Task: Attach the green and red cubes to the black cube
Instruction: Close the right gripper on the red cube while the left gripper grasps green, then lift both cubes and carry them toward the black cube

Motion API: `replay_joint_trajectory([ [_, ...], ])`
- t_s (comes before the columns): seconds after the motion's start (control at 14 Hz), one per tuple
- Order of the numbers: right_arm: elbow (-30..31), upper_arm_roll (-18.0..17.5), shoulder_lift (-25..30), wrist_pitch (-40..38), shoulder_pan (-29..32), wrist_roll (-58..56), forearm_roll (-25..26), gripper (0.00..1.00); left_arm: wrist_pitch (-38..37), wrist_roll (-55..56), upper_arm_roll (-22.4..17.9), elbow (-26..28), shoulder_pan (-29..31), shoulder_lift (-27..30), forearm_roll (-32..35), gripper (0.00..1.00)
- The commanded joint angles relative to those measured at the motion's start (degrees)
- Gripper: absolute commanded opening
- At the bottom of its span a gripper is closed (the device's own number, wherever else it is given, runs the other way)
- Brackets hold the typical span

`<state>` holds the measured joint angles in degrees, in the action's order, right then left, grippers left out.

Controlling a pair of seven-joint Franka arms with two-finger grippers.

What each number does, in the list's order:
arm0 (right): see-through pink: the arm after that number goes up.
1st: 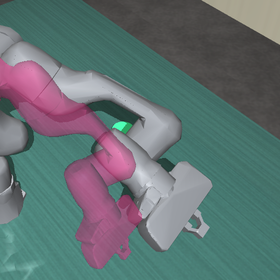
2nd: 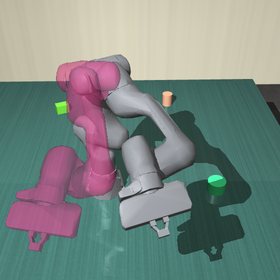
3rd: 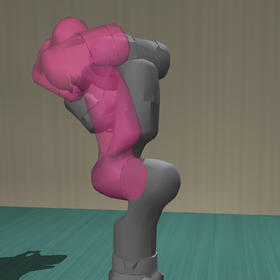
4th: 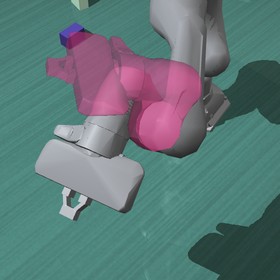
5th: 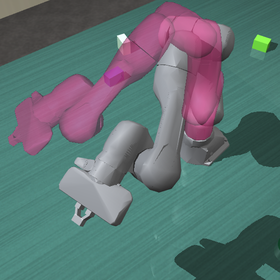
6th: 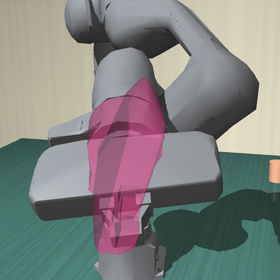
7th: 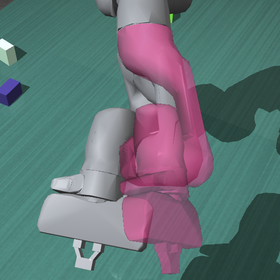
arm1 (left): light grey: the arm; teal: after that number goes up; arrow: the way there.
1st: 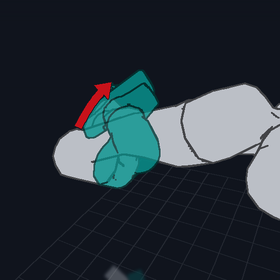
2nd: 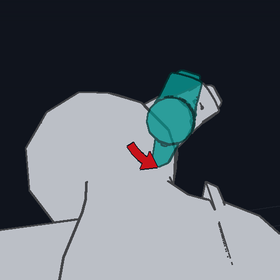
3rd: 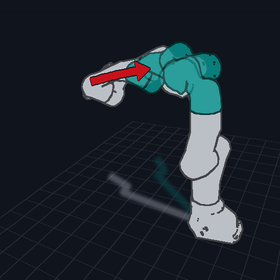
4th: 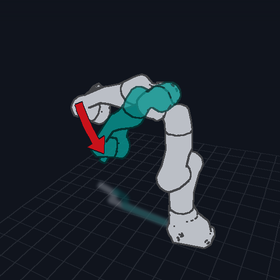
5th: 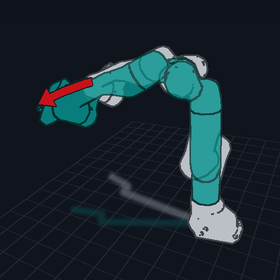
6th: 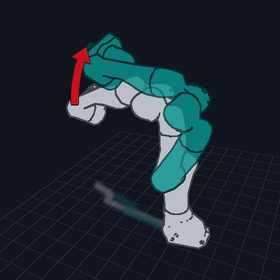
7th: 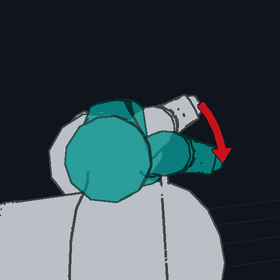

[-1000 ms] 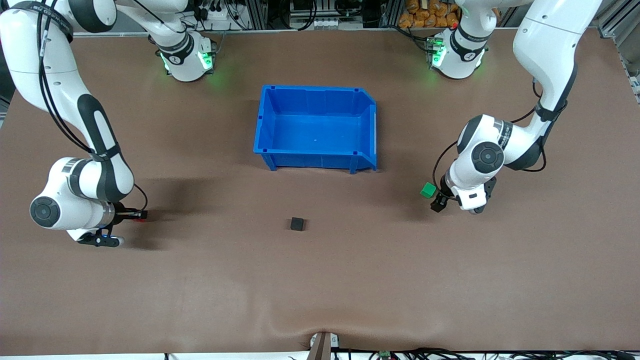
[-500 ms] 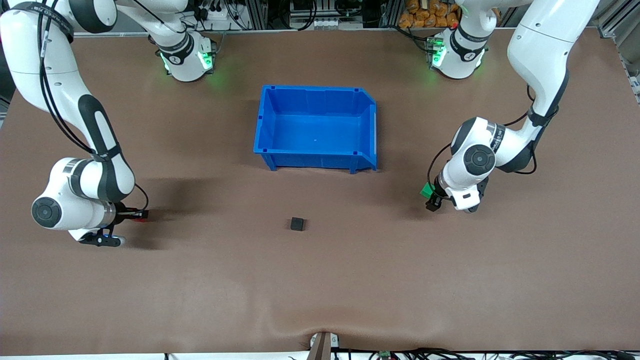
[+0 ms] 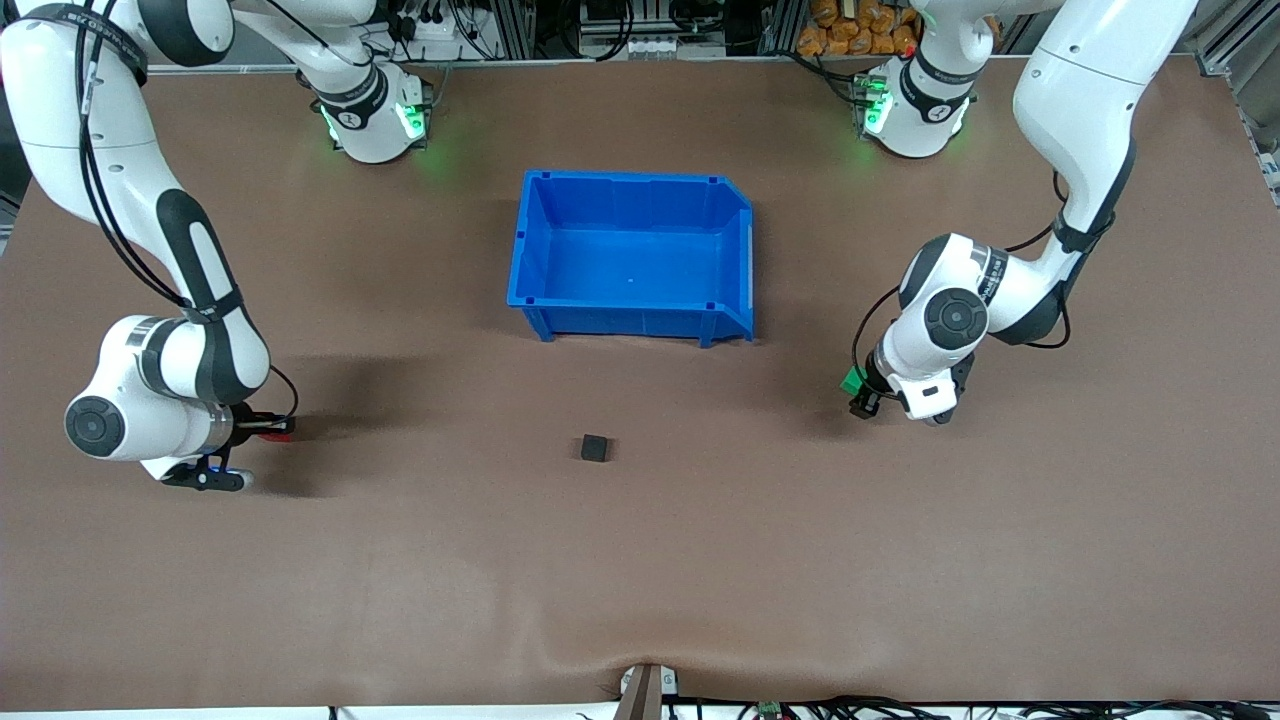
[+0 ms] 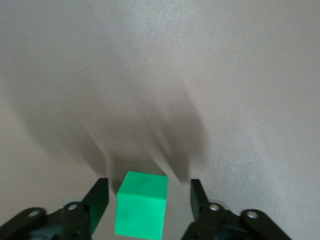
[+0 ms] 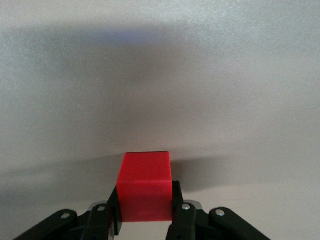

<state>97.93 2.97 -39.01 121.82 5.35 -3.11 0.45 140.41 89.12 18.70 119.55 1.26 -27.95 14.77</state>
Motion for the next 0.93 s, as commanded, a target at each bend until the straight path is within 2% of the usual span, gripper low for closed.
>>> replay_joint_trajectory([
  [0.0,-1.0,-0.4,-0.1,-1.3,0.4,-5.0,1.0,0.0,0.4,1.9,0.5,-0.1,0.1,-0.2,1.3,0.52],
  [0.29,-3.2,-0.3,0.1,-1.1,0.0,-22.2,1.7,0.0,0.4,1.9,0.6,-0.5,0.2,-0.6,1.3,0.0],
  [0.5,-5.4,-0.2,0.2,-1.2,-0.2,-29.0,2.4,0.0,0.4,1.9,0.6,-0.9,0.3,-0.4,1.1,0.0],
  [0.86,-9.2,-0.3,0.2,-0.7,-0.3,-48.0,4.4,0.0,0.4,5.6,0.6,-5.9,-0.8,-1.1,0.0,0.0],
])
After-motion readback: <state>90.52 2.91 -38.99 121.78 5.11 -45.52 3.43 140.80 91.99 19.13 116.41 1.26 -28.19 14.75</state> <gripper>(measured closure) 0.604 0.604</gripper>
